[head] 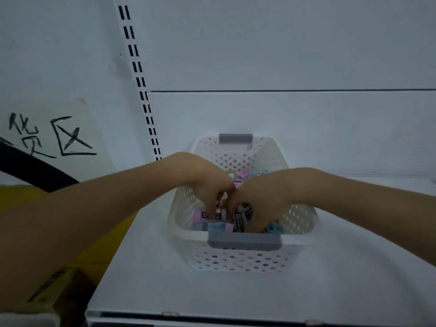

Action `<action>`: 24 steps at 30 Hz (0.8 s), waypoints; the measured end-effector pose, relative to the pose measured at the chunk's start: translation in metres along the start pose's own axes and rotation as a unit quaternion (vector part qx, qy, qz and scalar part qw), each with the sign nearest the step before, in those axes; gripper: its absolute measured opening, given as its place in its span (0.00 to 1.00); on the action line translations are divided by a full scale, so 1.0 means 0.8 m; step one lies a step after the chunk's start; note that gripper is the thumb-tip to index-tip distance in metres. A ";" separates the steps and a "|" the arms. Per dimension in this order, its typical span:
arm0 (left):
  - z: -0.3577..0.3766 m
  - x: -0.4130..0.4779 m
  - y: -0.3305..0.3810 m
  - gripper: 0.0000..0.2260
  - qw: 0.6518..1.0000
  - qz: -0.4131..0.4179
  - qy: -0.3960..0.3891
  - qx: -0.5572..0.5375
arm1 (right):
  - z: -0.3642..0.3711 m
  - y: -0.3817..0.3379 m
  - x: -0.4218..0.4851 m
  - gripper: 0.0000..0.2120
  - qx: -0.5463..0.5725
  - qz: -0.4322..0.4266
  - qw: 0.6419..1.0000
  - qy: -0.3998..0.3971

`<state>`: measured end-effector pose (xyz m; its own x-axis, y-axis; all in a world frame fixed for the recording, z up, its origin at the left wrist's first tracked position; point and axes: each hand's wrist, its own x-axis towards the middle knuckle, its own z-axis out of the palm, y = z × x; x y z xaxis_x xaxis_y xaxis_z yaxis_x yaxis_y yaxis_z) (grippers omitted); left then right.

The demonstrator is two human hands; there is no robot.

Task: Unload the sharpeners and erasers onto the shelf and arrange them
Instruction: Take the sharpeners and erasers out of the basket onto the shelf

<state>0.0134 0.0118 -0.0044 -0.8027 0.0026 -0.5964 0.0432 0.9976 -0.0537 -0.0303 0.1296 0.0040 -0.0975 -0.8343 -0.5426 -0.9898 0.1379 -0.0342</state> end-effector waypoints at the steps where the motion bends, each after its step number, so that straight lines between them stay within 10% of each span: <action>1: -0.003 -0.001 -0.001 0.17 1.000 -0.001 0.011 -0.001 | -0.001 0.002 -0.001 0.23 0.010 0.003 1.000 0.014; 24: -0.068 -0.036 -0.090 0.09 0.946 -0.002 0.290 -0.146 | -0.051 0.045 0.004 0.21 0.149 0.076 0.965 0.201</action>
<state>0.0009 -0.0566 0.0601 -0.9974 -0.0479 -0.0533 -0.0584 0.9742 0.2180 -0.0706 0.1102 0.0356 -0.3302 -0.9239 -0.1931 -0.8929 0.3721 -0.2534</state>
